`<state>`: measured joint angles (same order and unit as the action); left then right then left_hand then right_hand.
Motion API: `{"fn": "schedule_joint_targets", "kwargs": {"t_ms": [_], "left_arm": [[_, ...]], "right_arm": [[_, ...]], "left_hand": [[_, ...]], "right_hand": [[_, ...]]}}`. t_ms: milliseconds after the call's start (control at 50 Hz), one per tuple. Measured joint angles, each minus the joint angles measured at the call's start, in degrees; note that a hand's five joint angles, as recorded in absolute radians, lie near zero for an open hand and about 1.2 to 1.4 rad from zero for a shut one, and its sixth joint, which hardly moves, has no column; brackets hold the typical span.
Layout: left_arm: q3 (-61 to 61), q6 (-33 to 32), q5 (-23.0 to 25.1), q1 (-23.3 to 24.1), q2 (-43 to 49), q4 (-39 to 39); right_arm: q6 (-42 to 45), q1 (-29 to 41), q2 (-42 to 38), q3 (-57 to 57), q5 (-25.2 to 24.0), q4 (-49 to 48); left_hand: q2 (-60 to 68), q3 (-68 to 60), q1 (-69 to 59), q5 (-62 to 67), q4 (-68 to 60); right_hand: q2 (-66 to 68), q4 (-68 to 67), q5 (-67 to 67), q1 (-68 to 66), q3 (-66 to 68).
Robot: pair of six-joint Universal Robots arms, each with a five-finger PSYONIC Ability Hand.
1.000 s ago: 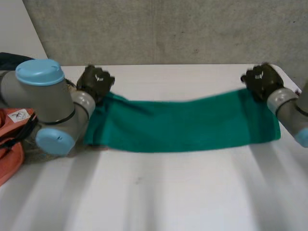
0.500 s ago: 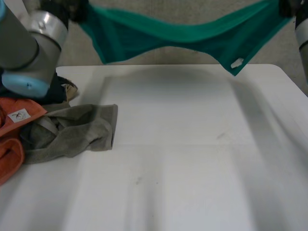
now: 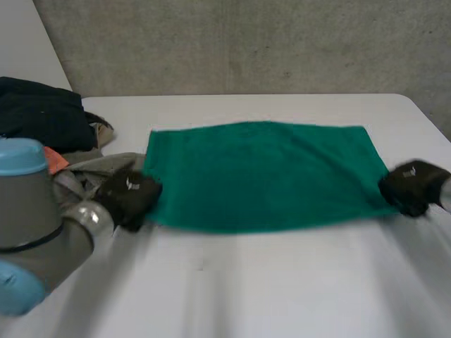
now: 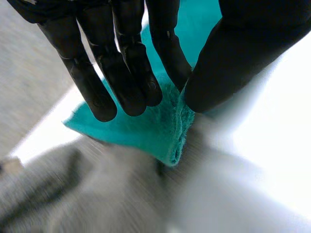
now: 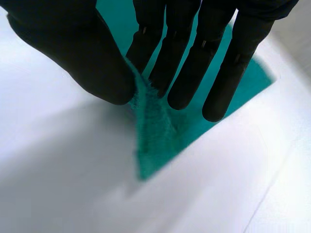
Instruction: Fold the laundry.
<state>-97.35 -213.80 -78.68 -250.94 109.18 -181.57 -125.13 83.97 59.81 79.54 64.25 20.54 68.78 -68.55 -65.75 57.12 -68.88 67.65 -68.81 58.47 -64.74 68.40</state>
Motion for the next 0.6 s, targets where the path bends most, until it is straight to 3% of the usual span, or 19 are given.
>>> {"fn": "schedule_joint_targets", "kwargs": {"t_ms": [140, 240, 420, 600], "left_arm": [[-7.03, -7.91, 0.35, -1.28, -8.60, 15.11], [-4.37, -12.25, 0.21, -1.86, -7.55, 18.80], [11.72, -10.52, -3.89, 0.36, 5.35, 8.36], [36.58, -6.60, -6.52, 4.34, 23.54, -5.76]], "right_arm": [[17.46, -6.14, 6.48, 6.77, 0.82, 16.06], [18.22, -5.68, 6.77, 6.42, 0.83, 15.15], [2.65, 1.63, -1.62, -3.12, 1.66, -2.20], [-10.22, 8.88, -13.02, -13.98, 7.49, -28.95]], "left_hand": [[0.00, 0.00, 0.00, 0.00, 0.00], [0.00, 0.00, 0.00, 0.00, 0.00], [0.00, 0.00, 0.00, 0.00, 0.00], [0.00, 0.00, 0.00, 0.00, 0.00]], "right_hand": [[0.00, 0.00, 0.00, 0.00, 0.00], [0.00, 0.00, 0.00, 0.00, 0.00], [0.00, 0.00, 0.00, 0.00, 0.00], [0.00, 0.00, 0.00, 0.00, 0.00]]}}
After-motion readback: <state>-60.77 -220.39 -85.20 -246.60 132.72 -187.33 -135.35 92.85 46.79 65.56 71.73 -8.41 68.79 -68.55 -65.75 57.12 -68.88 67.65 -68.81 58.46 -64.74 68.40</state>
